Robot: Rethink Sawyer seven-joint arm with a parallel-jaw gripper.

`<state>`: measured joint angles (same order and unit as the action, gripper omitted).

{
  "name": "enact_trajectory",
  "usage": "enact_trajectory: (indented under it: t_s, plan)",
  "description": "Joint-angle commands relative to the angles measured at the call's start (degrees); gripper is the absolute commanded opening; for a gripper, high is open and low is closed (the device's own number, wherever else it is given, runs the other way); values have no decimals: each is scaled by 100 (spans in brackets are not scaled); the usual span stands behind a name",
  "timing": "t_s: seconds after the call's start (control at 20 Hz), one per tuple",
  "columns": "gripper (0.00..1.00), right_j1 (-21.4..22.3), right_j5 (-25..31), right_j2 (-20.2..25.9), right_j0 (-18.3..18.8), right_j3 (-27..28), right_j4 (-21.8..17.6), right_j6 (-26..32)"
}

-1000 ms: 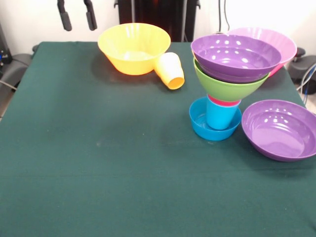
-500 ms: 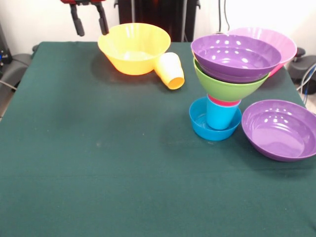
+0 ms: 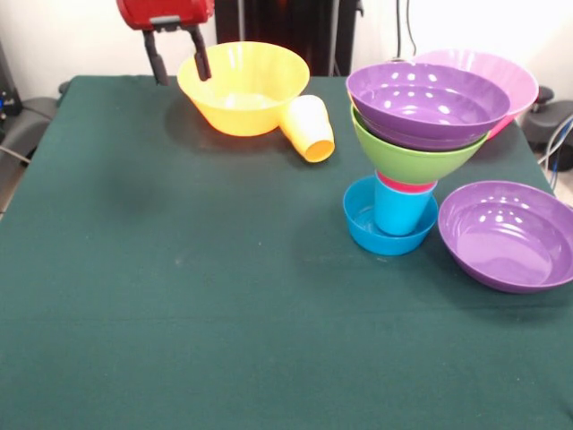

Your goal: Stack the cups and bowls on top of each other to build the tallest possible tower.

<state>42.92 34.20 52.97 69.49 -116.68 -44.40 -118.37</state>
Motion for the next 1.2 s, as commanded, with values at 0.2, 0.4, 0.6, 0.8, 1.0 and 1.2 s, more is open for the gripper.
enact_trajectory:
  t_s: [0.2,0.4,0.6,0.8,1.0,1.2]
  plan:
    - [100,-524,-386,-500,-165,-137,-934,718]
    - [100,-652,-344,-540,-114,-55,-1030,829]
    - [100,-707,-332,-564,-113,-56,-1096,799]
    - [100,-722,-308,-569,-103,-104,-1101,817]
    - [100,-703,-270,-570,-76,-167,-1092,864]
    - [100,-619,-203,-537,-1,-282,-1037,924]
